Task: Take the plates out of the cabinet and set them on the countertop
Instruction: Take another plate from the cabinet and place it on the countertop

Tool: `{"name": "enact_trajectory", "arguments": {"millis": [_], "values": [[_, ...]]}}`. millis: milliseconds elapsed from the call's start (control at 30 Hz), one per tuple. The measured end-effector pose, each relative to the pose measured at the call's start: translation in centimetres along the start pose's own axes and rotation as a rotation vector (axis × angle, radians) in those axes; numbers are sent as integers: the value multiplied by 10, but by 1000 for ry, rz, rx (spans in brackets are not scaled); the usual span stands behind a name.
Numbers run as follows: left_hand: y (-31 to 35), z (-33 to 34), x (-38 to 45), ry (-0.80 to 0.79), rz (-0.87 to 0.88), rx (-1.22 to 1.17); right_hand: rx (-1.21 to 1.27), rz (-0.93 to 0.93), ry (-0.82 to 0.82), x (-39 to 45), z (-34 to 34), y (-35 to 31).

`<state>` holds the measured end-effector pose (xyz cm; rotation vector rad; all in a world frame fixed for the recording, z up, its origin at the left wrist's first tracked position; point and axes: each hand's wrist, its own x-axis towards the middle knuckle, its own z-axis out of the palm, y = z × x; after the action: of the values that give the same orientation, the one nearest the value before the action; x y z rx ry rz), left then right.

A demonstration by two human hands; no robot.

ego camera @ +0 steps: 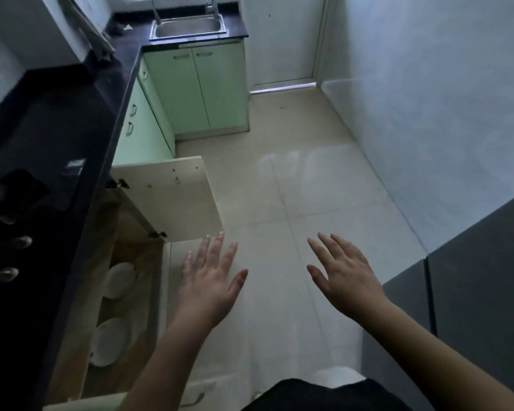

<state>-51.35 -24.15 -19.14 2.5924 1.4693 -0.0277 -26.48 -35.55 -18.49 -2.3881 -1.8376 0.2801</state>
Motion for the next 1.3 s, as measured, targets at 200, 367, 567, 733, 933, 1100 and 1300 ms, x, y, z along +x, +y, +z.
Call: {"name": "enact_trajectory", "arguments": {"millis": [200,367,567,733,933,1100,1300], "values": [[28,6,70,-14,-19,27,22,1,-15,59,-2,47],[50,-8,121,-20,-154,46,77,-99,-31,133,-9,79],[48,-25,134,-39,-339,51,78,-308,-114,212,-23,84],[34,-19,126,-15,-466,29,85,-461,-146,257,-24,54],[-12,-11,112,21,-613,-10,61,-674,-219,296,-9,-13],[-66,-9,101,64,-737,-64,-14,-834,-238,326,-5,-84],[-112,-14,92,73,-841,-101,-38,-973,-257,350,-4,-158]]}}
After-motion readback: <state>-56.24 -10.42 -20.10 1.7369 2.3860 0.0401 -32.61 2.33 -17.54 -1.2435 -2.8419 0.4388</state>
